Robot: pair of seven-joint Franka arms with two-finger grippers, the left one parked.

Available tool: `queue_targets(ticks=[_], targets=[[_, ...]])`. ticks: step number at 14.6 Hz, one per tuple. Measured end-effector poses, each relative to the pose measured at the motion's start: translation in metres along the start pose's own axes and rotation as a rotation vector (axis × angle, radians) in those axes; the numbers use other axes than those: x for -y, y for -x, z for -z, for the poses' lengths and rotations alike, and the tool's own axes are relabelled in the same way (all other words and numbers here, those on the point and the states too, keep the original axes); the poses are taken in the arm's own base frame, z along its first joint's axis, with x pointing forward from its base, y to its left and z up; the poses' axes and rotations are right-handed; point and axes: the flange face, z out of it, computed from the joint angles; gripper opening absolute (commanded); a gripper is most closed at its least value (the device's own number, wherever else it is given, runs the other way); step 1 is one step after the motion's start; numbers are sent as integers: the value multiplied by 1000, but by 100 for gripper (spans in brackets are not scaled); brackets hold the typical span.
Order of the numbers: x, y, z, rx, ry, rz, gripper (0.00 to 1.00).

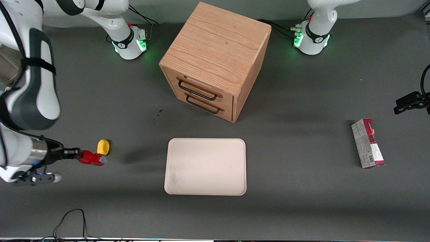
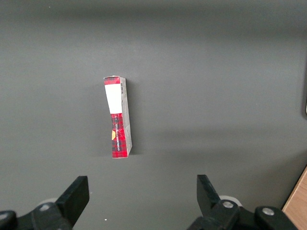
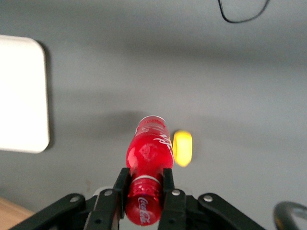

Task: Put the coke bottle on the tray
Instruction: 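Lift the bottle with the right gripper and swing it upright, then carry the upright bottle over the cream tray and lower it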

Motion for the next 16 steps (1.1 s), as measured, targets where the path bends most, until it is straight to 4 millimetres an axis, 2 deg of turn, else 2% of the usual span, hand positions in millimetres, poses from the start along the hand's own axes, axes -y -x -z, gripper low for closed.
queue_targets(ticks=[7, 8, 10, 12, 16], targets=[[4, 65, 116, -2, 1, 0, 0], [6, 74, 128, -14, 1, 3, 0], [18, 81, 140, -28, -5, 26, 0], [54, 78, 142, -57, -25, 97, 0], [163, 73, 139, -129, -8, 271, 0]])
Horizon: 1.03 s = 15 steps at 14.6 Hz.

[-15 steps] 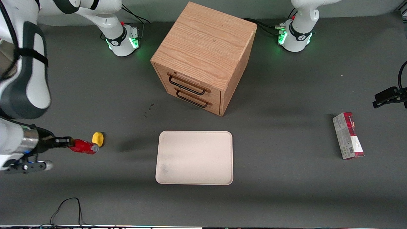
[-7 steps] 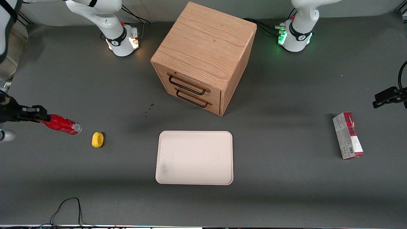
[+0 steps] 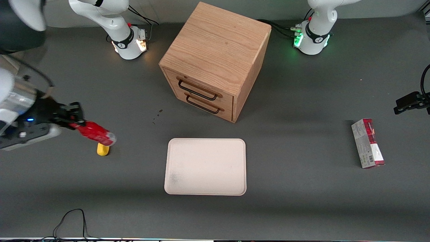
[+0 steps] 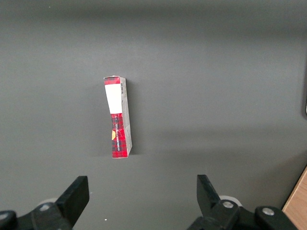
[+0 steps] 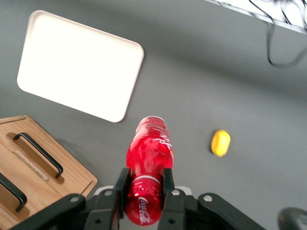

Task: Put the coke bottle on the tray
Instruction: 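Carry the upright bottle over the cream tray and lower it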

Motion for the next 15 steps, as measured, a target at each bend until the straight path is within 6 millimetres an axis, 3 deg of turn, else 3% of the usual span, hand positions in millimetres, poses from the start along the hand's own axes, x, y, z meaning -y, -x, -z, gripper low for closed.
queue_targets(ticks=[3, 5, 6, 10, 15], targets=[[87, -14, -18, -6, 39, 90, 0], [125, -18, -30, -9, 44, 122, 0], [135, -20, -35, -11, 44, 131, 0], [128, -45, -70, -24, 35, 121, 0], [112, -93, -148, -52, 19, 94, 0]])
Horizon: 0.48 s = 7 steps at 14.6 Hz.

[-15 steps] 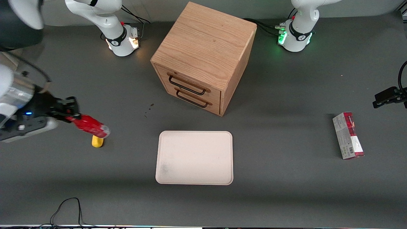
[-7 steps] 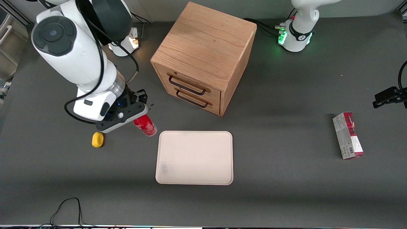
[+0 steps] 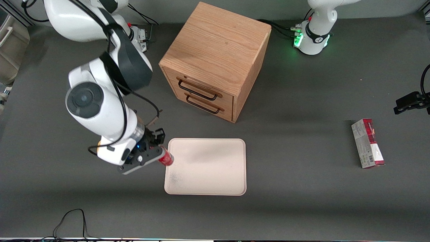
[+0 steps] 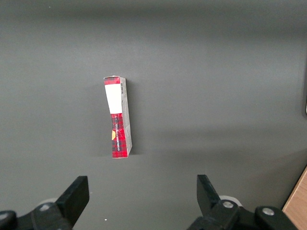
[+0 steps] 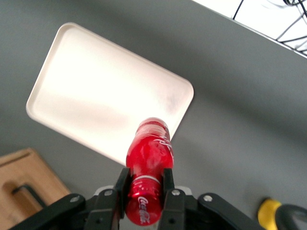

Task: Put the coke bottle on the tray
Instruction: 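Carry the upright bottle over the cream tray and lower it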

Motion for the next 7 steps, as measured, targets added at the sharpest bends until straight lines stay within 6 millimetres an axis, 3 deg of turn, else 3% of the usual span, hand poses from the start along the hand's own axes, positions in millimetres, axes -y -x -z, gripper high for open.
queue_targets(ticks=[7], targets=[[-8, -28, -113, -9, 27, 5, 0]])
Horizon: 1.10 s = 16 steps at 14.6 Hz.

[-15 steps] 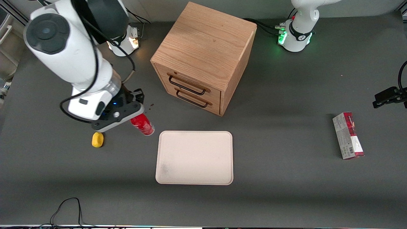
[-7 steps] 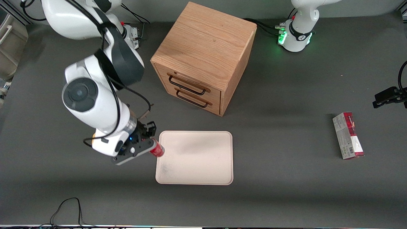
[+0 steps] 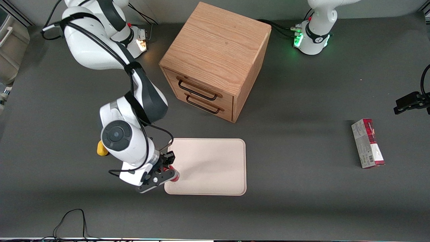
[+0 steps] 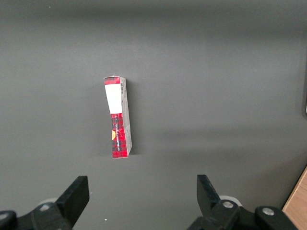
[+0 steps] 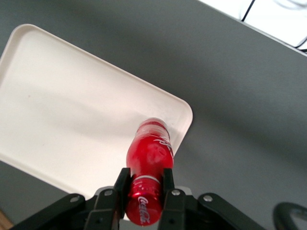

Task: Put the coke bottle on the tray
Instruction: 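Carry the upright bottle over the cream tray and lower it, then open the right gripper to release the bottle on the tray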

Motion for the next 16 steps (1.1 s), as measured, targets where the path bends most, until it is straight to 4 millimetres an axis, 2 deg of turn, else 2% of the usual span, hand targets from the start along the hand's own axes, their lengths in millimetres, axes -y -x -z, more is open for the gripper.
queue_targets(ticks=[2, 6, 7, 8, 9, 13, 15, 16], targets=[[1, -2, -21, 3, -4, 1, 0], [2, -4, -46, 2, -8, 2, 0], [2, -4, -50, 6, -9, 2, 17], [2, -5, -51, 5, -9, 2, 88], [2, -5, -50, 3, -9, 1, 100], [2, -5, -48, 1, -9, -1, 100], [0, -5, -33, -3, -7, -9, 100], [0, -2, -19, 11, -3, -18, 100]])
